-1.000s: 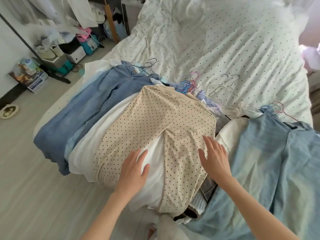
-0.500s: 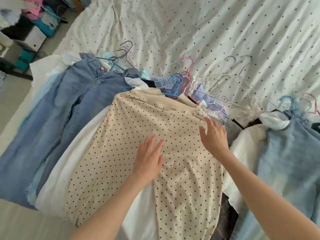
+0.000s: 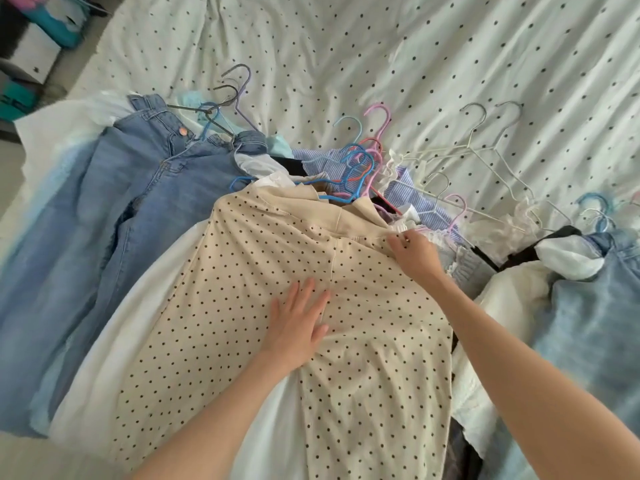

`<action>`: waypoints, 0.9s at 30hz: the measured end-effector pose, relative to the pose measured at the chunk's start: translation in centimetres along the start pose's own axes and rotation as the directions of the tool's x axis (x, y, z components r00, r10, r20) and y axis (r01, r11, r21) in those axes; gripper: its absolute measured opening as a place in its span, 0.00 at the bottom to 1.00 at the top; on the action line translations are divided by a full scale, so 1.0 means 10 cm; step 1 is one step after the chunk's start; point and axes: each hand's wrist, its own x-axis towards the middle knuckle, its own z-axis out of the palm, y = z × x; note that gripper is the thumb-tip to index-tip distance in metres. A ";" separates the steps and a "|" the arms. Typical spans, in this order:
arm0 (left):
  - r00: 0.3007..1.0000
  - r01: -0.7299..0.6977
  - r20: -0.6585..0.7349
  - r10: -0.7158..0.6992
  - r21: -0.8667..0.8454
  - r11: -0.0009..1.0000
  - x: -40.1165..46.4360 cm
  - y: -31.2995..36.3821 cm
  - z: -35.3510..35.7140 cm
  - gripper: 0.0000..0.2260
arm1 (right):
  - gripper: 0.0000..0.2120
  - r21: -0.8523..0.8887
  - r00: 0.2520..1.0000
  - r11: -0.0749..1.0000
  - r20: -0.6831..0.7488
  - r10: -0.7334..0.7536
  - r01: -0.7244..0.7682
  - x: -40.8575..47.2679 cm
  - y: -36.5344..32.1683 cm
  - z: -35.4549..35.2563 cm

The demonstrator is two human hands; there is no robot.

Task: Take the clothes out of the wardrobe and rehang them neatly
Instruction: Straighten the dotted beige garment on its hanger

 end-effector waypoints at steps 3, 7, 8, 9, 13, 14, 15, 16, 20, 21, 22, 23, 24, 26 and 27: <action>0.998 0.016 -0.056 -0.022 -0.112 0.994 -0.07 -0.05 -0.06 0.24 | 0.12 0.170 0.994 0.986 -0.107 0.011 0.007 -0.11 -0.01 -0.01; 0.969 0.037 -0.219 -0.110 -0.314 0.949 -0.28 -0.13 -0.32 0.24 | 0.08 0.260 0.978 0.958 -0.200 -0.067 0.119 -0.32 -0.08 -0.14; 0.951 0.037 -0.276 -0.139 -0.342 0.939 -0.35 -0.16 -0.42 0.23 | 0.07 0.259 0.969 0.951 -0.224 -0.108 0.166 -0.39 -0.14 -0.17; 0.924 0.033 -0.343 -0.168 -0.365 0.930 -0.43 -0.19 -0.52 0.23 | 0.07 0.251 0.956 0.943 -0.249 -0.154 0.218 -0.47 -0.20 -0.20; 0.748 0.014 -0.603 -0.278 -0.405 0.914 -0.85 -0.29 -0.96 0.22 | 0.08 0.176 0.886 0.894 -0.309 -0.347 0.411 -0.88 -0.50 -0.29; 0.692 0.015 -0.658 -0.296 -0.396 0.918 -1.04 -0.32 -1.06 0.22 | 0.09 0.166 0.860 0.869 -0.314 -0.402 0.467 -1.04 -0.59 -0.29; 0.656 0.025 -0.693 -0.300 -0.378 0.926 -1.16 -0.36 -1.12 0.22 | 0.10 0.162 0.846 0.856 -0.321 -0.426 0.492 -1.14 -0.62 -0.30; 0.624 0.043 -0.722 -0.300 -0.352 0.935 -1.27 -0.41 -1.15 0.22 | 0.10 0.165 0.834 0.843 -0.328 -0.444 0.513 -1.24 -0.66 -0.31; 0.499 0.157 -0.806 -0.319 -0.278 0.948 -1.99 -0.56 -1.09 0.23 | 0.13 0.191 0.770 0.756 -0.303 -0.562 0.627 -1.82 -0.87 -0.41; 0.470 0.184 -0.816 -0.337 -0.283 0.941 -2.18 -0.59 -1.04 0.21 | 0.13 0.203 0.758 0.735 -0.280 -0.589 0.646 -1.97 -0.93 -0.44; 0.435 0.203 -0.830 -0.348 -0.286 0.936 -2.37 -0.61 -0.99 0.20 | 0.12 0.213 0.743 0.713 -0.255 -0.619 0.668 -2.13 -0.98 -0.45; 0.394 0.220 -0.847 -0.356 -0.289 0.932 -2.56 -0.63 -0.94 0.17 | 0.11 0.215 0.723 0.690 -0.234 -0.650 0.691 -2.28 -1.03 -0.44; 0.350 0.229 -0.864 -0.362 -0.296 0.927 -2.74 -0.65 -0.87 0.14 | 0.11 0.210 0.697 0.665 -0.223 -0.682 0.717 -2.43 -1.06 -0.42; 0.258 0.201 -0.885 -0.387 -0.343 0.918 -3.11 -0.66 -0.70 0.08 | 0.12 0.196 0.645 0.614 -0.228 -0.730 0.765 -2.72 -1.10 -0.33; 0.226 0.164 -0.885 -0.406 -0.377 0.912 -3.29 -0.66 -0.58 0.07 | 0.13 0.188 0.623 0.594 -0.235 -0.746 0.782 -2.86 -1.11 -0.26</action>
